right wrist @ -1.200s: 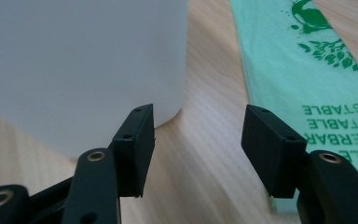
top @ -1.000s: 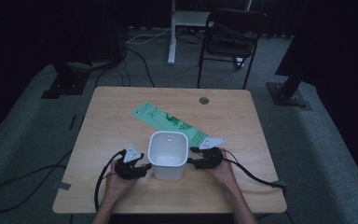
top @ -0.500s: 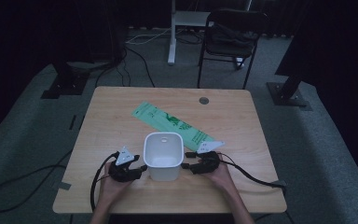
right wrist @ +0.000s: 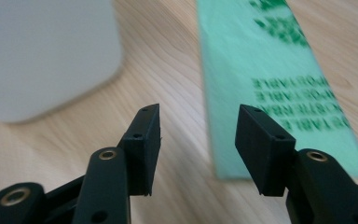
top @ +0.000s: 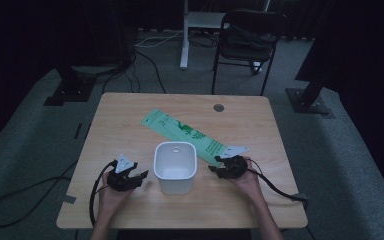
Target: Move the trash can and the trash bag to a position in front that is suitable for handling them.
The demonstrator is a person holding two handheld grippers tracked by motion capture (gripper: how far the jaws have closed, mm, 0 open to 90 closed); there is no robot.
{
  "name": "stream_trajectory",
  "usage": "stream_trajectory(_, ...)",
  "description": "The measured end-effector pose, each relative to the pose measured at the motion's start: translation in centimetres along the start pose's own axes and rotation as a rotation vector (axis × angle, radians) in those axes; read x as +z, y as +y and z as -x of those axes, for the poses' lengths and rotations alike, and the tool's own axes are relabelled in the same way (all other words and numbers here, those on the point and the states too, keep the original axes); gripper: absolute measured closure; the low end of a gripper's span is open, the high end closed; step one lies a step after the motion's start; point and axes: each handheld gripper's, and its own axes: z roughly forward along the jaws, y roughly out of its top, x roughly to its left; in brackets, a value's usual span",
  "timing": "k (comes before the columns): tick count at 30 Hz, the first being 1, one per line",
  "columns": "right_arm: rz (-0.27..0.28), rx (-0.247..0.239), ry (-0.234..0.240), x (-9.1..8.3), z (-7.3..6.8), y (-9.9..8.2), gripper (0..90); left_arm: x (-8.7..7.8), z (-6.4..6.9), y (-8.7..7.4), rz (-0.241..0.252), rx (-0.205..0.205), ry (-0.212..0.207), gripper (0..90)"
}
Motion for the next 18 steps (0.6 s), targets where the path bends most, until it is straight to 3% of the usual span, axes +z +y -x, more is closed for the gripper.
stream_trajectory(2,-0.008,0.004,0.003,0.1,0.3,-0.2,50.2,0.2,-0.1,0.0,-0.009,0.0,0.009,43.2)
stream_trajectory(5,-0.054,-0.003,-0.039,0.7,0.9,-0.5,51.4,0.5,0.0,0.0,-0.024,0.014,0.021,43.0)
stream_trajectory(10,-0.092,-0.008,-0.04,1.7,1.4,-0.7,53.4,0.7,0.1,-0.1,-0.028,0.017,0.026,42.7)
stream_trajectory(15,-0.081,0.018,-0.024,1.8,1.8,-0.9,62.7,0.7,0.0,-0.1,-0.031,0.018,0.026,42.6)
stream_trajectory(16,-0.07,0.04,-0.008,1.7,2.1,-1.1,69.8,0.8,0.0,-0.1,-0.032,0.02,0.027,42.6)
stream_trajectory(18,-0.066,0.044,-0.011,1.7,2.2,-1.1,73.2,0.8,0.1,-0.1,-0.033,0.018,0.026,42.6)
